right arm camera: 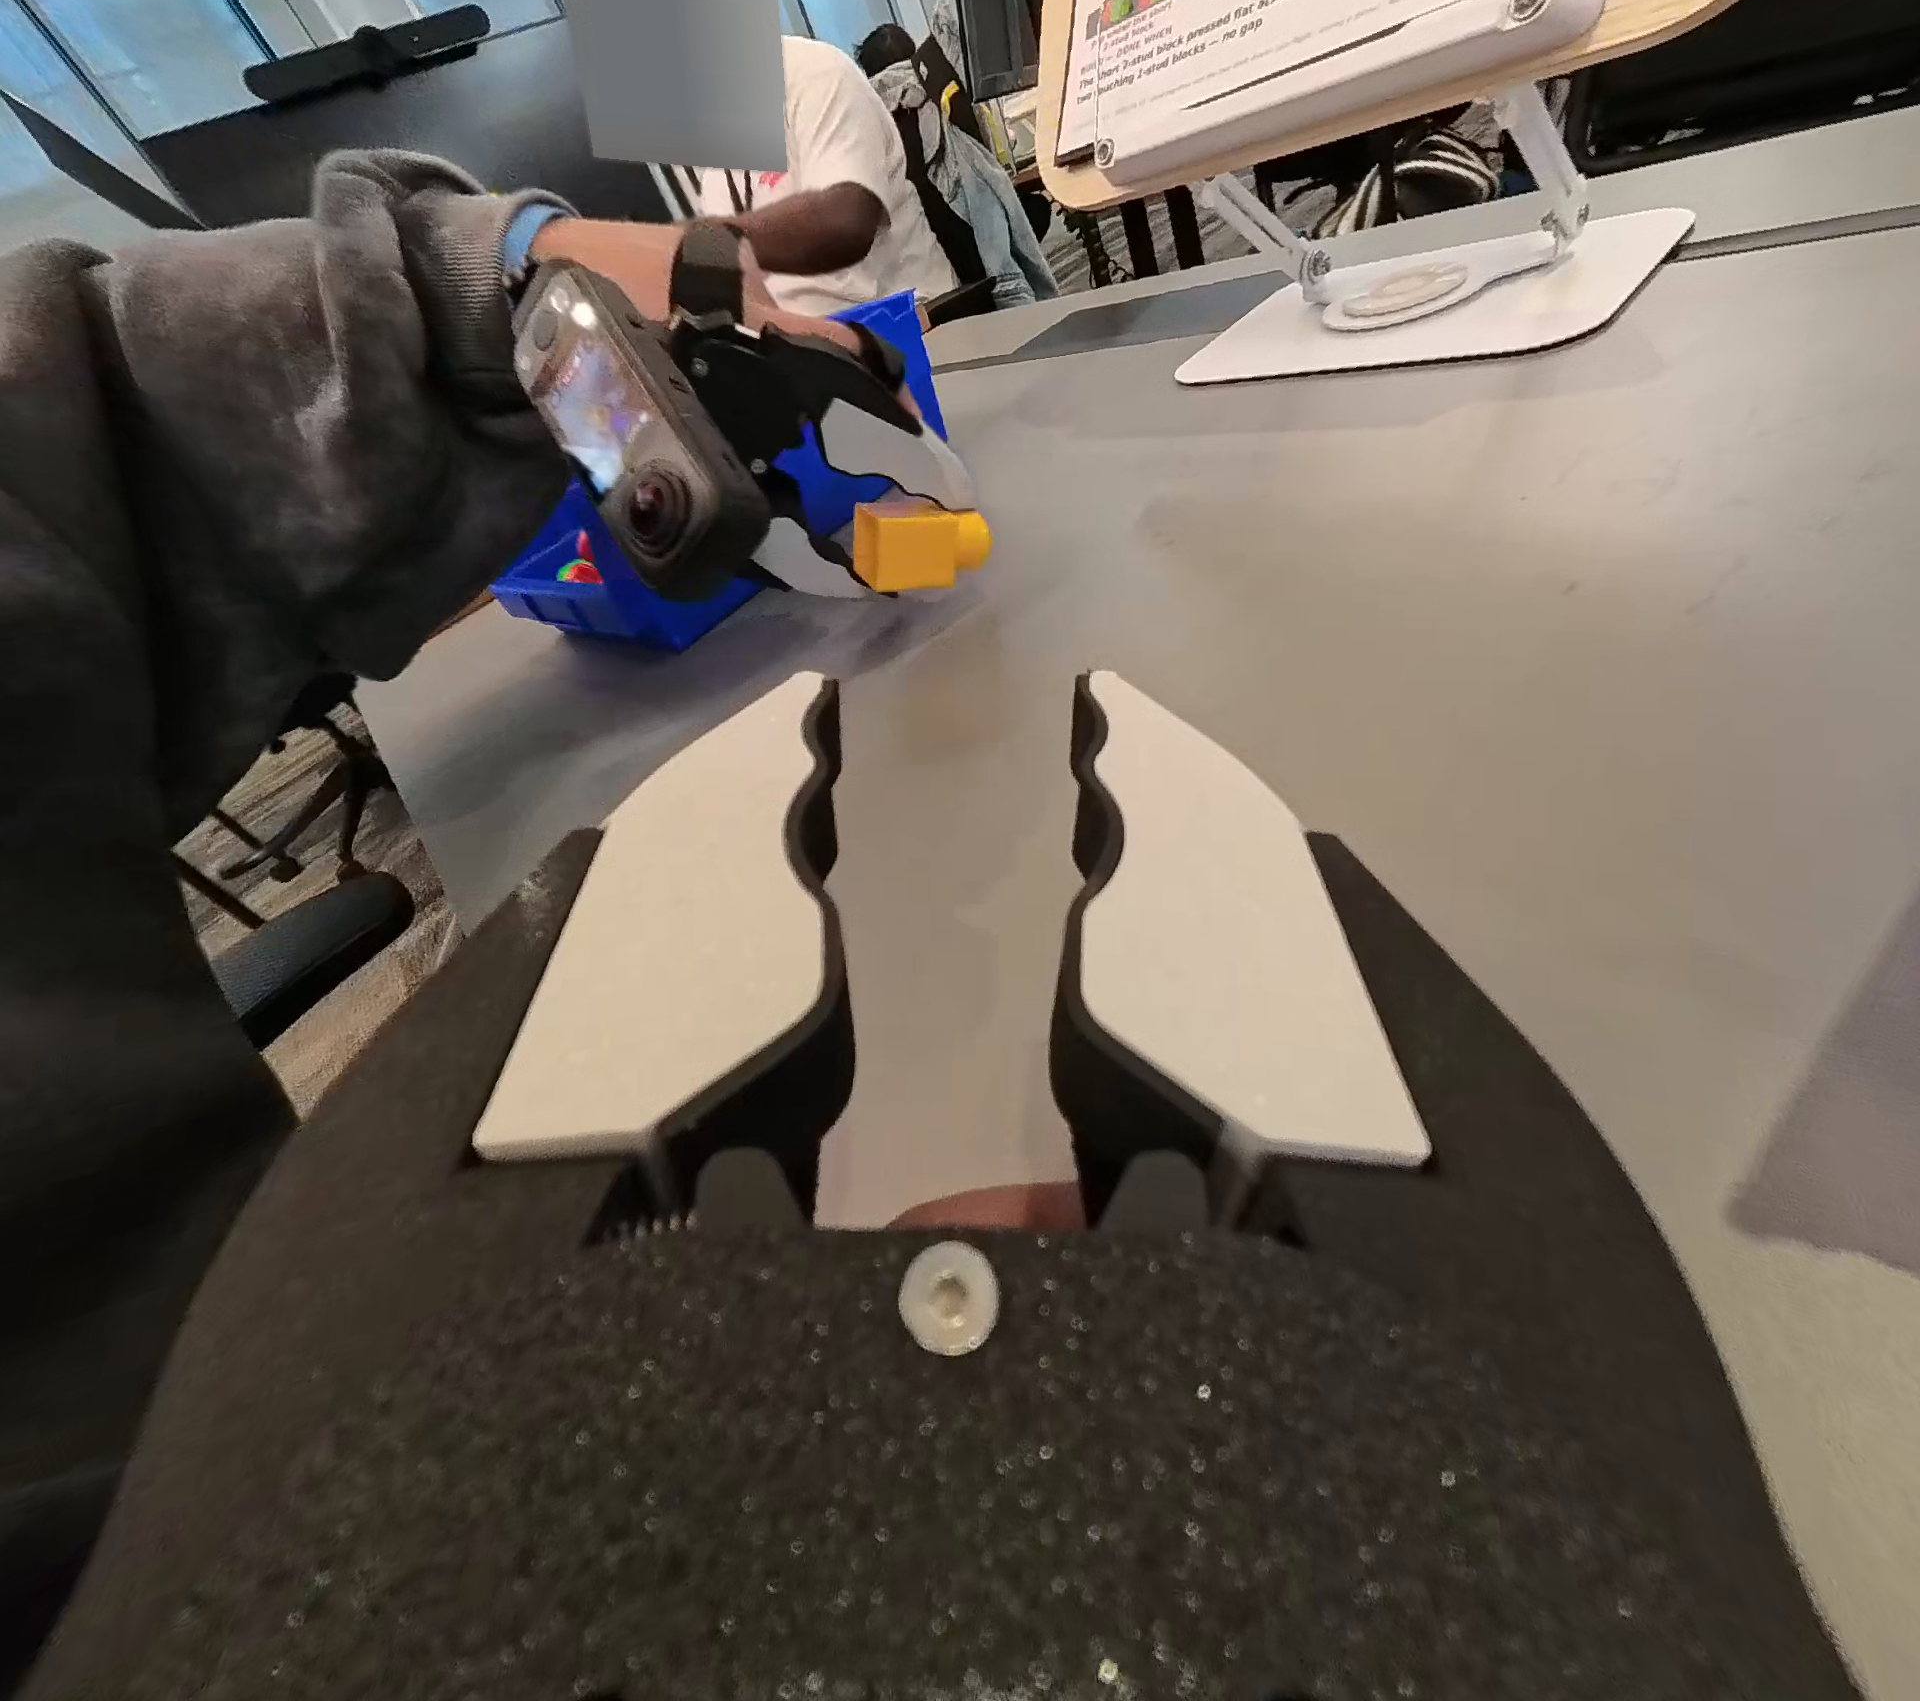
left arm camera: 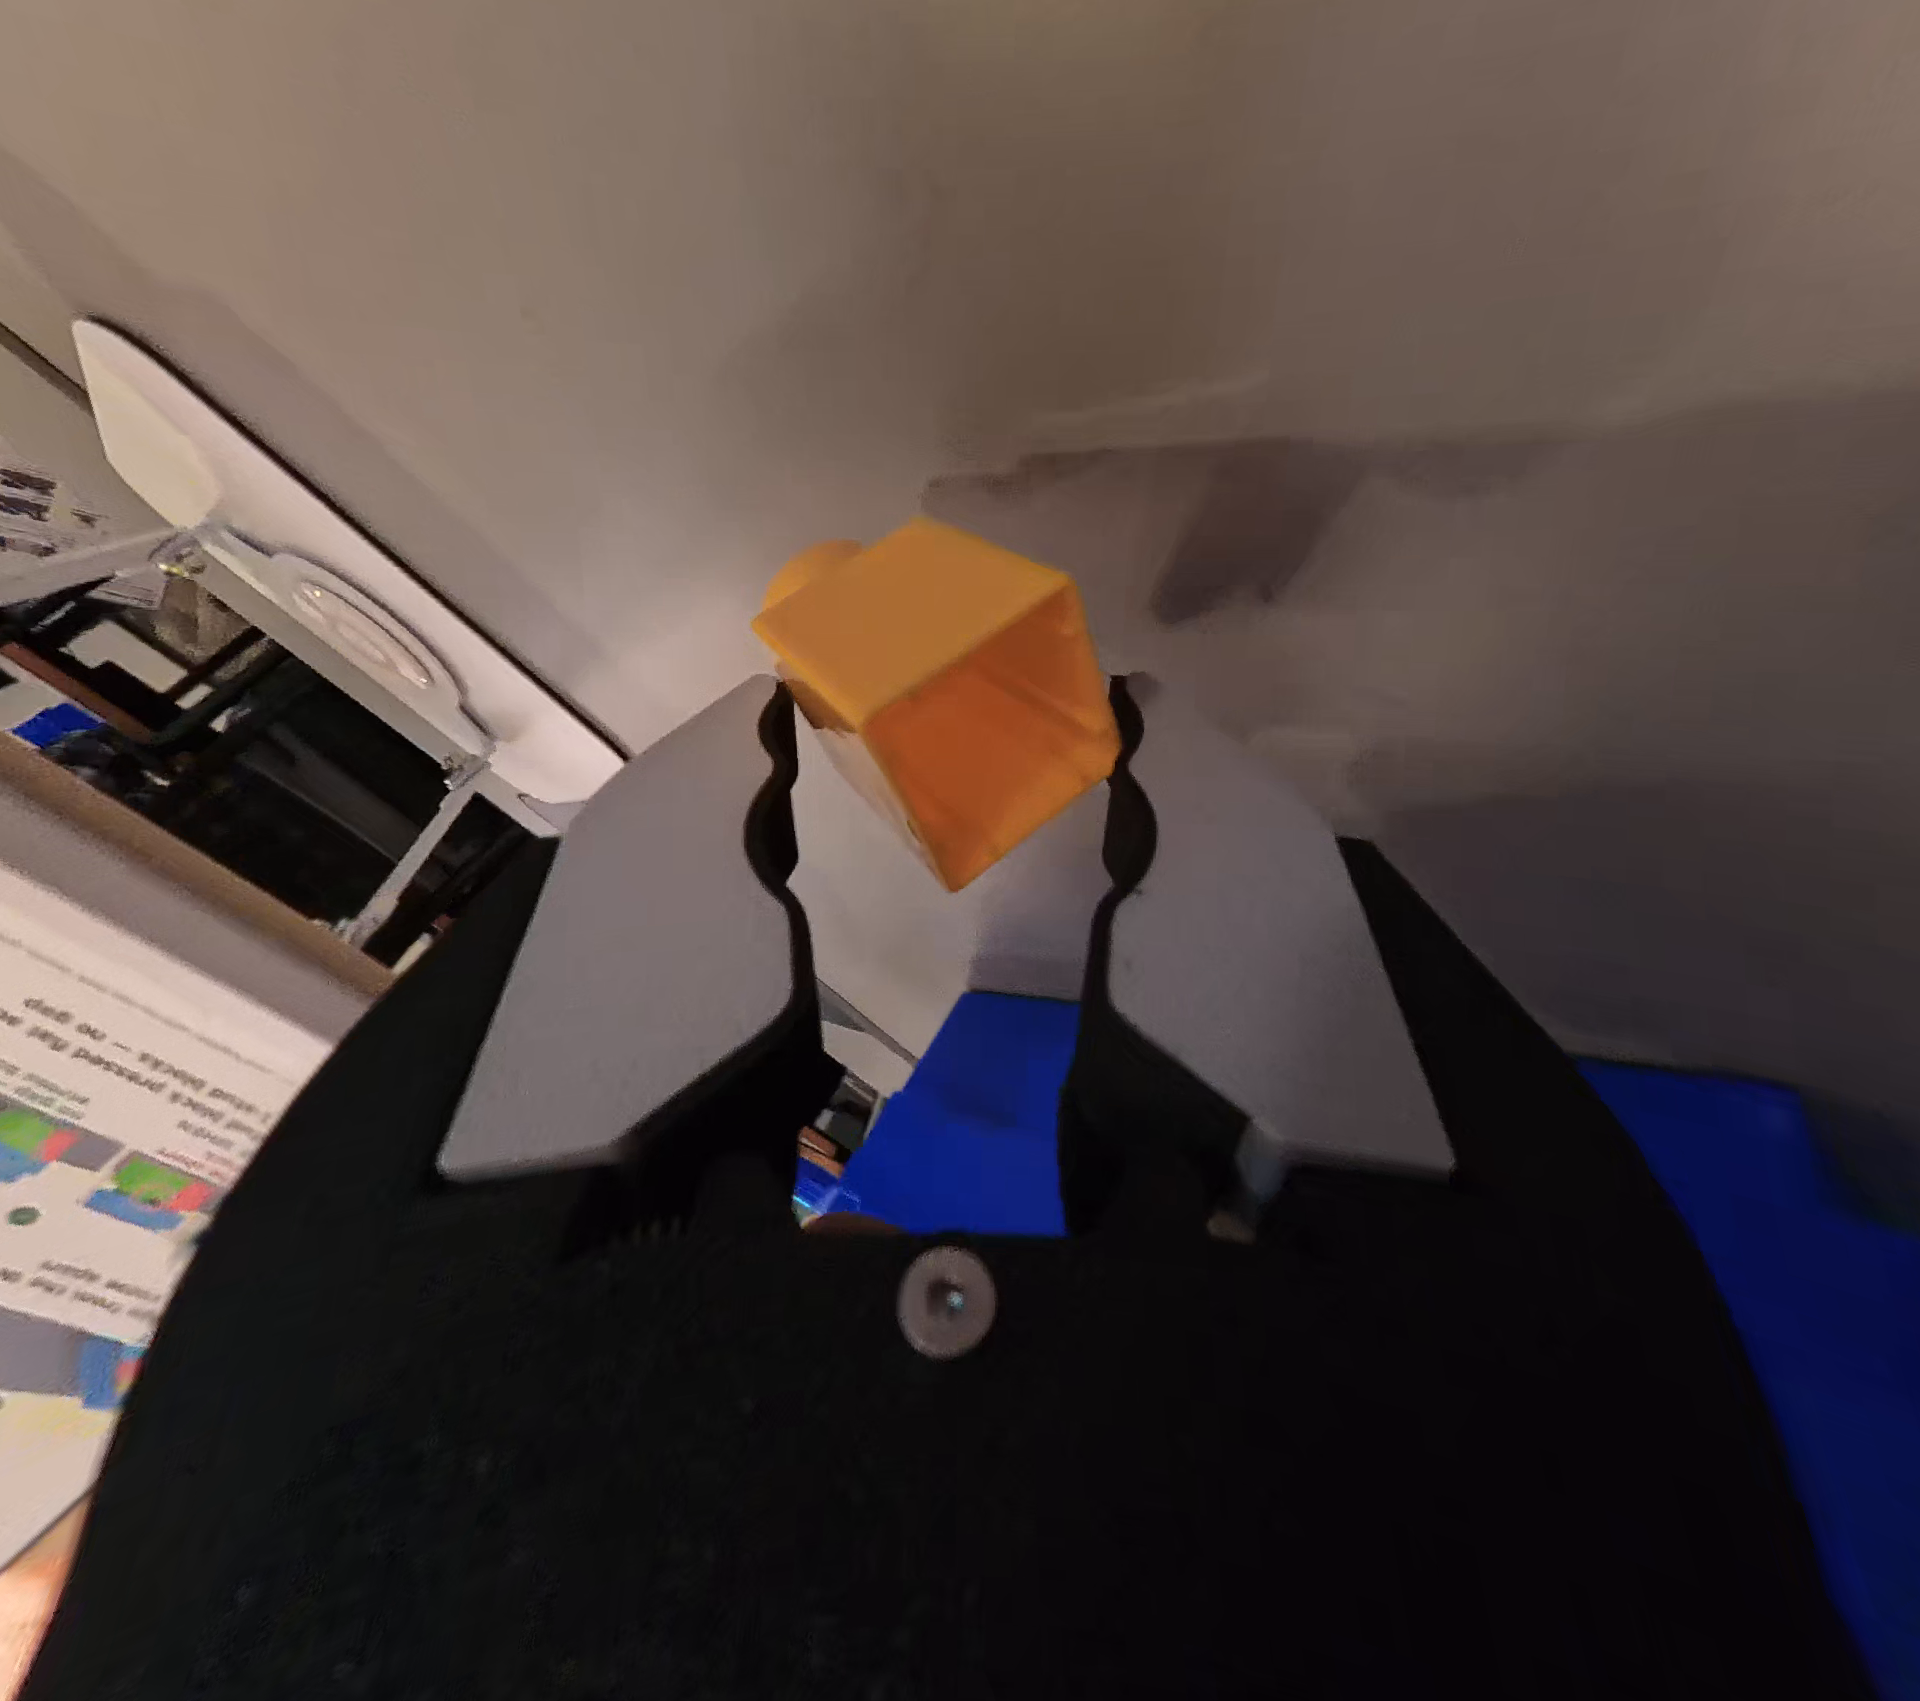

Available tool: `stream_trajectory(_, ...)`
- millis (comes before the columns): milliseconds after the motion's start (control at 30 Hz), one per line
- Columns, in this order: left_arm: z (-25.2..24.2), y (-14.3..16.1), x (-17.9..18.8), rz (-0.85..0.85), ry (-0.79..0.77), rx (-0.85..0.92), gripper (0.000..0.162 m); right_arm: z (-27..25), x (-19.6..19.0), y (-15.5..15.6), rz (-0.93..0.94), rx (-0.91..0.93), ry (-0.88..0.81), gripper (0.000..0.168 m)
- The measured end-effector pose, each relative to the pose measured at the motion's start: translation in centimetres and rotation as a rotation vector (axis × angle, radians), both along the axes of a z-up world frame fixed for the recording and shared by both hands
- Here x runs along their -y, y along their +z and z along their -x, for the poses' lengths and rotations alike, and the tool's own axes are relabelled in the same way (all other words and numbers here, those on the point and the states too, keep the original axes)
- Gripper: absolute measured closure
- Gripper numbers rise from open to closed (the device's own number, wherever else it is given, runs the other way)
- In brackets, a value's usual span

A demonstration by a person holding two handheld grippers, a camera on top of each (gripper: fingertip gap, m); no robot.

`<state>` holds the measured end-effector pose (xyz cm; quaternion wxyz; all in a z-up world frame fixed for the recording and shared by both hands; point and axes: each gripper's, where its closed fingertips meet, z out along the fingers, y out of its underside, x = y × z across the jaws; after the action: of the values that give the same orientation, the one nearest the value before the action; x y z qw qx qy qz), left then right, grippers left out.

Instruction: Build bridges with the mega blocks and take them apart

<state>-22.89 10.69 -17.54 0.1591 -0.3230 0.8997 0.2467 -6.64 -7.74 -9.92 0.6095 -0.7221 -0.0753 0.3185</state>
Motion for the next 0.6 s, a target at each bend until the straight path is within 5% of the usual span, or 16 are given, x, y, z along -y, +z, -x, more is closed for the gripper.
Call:
stream_trajectory(367,-0.3,-0.7,0.2,0.009,-0.001,-0.006,0.101,-0.1,0.1,-0.1,0.017,-0.017,0.009,0.126)
stream_trajectory(600,3.8,2.1,-0.2,-0.038,0.087,-0.01,0.095,-0.9,0.0,-0.1,0.018,0.006,0.004,0.125)
